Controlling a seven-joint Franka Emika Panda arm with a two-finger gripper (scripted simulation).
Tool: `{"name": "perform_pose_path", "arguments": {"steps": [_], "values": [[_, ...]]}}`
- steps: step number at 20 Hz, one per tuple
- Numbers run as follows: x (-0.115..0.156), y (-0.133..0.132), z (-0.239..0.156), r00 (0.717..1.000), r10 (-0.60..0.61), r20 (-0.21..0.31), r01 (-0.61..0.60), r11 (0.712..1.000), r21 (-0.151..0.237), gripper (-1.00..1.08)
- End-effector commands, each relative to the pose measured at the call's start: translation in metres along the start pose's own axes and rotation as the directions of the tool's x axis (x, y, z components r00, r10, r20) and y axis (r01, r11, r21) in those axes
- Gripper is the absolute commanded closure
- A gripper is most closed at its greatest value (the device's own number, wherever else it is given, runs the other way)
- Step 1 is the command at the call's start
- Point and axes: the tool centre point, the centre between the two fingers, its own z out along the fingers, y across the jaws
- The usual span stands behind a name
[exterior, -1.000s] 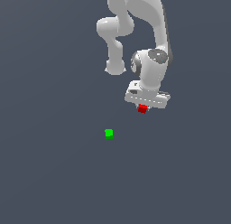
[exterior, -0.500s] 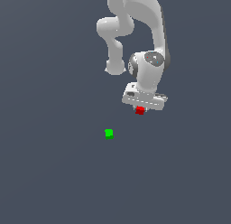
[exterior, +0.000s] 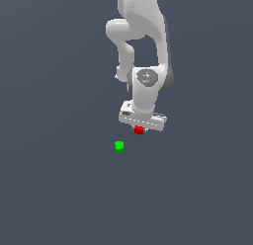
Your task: Stack the red cube on top of the green cube.
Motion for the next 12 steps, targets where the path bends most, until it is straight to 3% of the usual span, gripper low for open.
{"name": "perform_pose_path", "arguments": {"steps": [1,12], "values": [[0.019,0.019,0.008,1.0,0.0,-0.001,0.0,1.0,0.0,1.08],[0.076,0.072,0.03,1.0,0.0,0.0,0.0,1.0,0.001,1.08]]}}
